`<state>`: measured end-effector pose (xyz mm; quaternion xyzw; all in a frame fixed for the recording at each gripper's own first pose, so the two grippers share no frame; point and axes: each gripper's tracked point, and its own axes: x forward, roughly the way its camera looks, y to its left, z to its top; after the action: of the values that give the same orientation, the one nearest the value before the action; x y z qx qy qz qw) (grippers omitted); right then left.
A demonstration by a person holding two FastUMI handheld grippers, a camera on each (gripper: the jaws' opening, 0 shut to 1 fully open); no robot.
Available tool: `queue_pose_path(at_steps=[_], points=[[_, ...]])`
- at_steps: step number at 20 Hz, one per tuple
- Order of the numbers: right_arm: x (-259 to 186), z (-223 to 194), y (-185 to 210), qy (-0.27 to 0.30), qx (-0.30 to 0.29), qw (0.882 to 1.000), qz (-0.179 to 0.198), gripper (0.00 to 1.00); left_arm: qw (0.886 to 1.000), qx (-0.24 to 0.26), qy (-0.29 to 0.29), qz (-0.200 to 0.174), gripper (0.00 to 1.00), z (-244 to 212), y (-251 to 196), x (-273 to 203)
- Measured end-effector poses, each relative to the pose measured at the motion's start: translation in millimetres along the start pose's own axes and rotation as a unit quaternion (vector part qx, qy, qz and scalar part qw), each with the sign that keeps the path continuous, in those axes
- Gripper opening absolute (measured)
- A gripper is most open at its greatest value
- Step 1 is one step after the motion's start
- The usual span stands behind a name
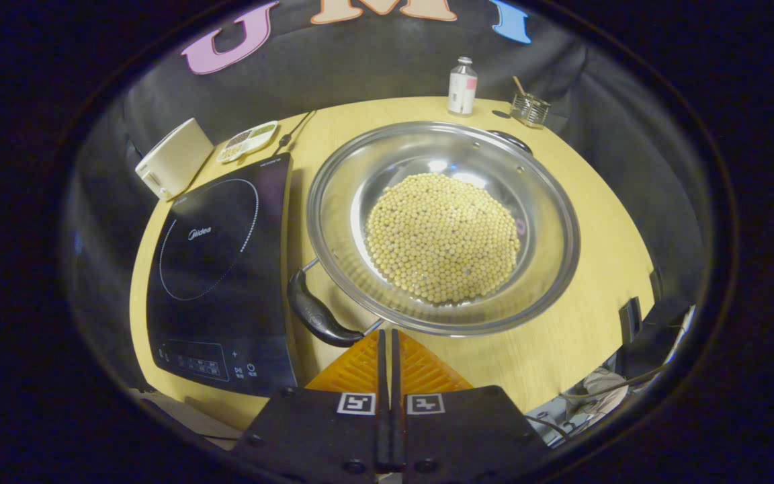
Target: First push the handle of the pot to place it horizontally, then grasp the pot with both hands and set it on the induction cooktop.
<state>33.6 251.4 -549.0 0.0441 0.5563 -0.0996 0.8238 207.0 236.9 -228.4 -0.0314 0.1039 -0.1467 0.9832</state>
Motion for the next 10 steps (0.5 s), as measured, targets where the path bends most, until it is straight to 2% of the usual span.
queue_pose_path(at_steps=[2, 3, 5, 7, 8, 10], points=[[2.3, 3.1, 11.0, 0.001, 0.004, 1.000, 0.008, 0.03, 1.000, 0.003, 0.000, 0.001, 0.95, -0.4, 0.0, 1.5], [4.0, 5.6, 14.8, 0.002, 0.007, 1.000, 0.011, 0.00, 1.000, 0.003, 0.000, 0.001, 0.95, -1.0, -0.4, 2.2], [7.7, 10.0, 21.0, 0.006, 0.011, 1.000, 0.016, 0.03, 1.000, 0.001, 0.003, 0.002, 0.95, -2.8, 1.0, 4.1], [12.1, 14.9, 29.3, 0.008, 0.014, 1.000, 0.021, 0.00, 1.000, -0.001, 0.008, 0.001, 0.95, -5.5, 2.3, 8.5], [13.5, 17.9, 33.3, 0.009, 0.017, 1.000, 0.024, 0.03, 1.000, -0.002, 0.010, 0.002, 0.95, -7.6, 4.1, 10.7], [16.5, 22.7, 42.3, 0.011, 0.024, 0.999, 0.030, 0.03, 1.000, -0.004, 0.011, 0.005, 0.95, -9.1, 5.8, 13.6]])
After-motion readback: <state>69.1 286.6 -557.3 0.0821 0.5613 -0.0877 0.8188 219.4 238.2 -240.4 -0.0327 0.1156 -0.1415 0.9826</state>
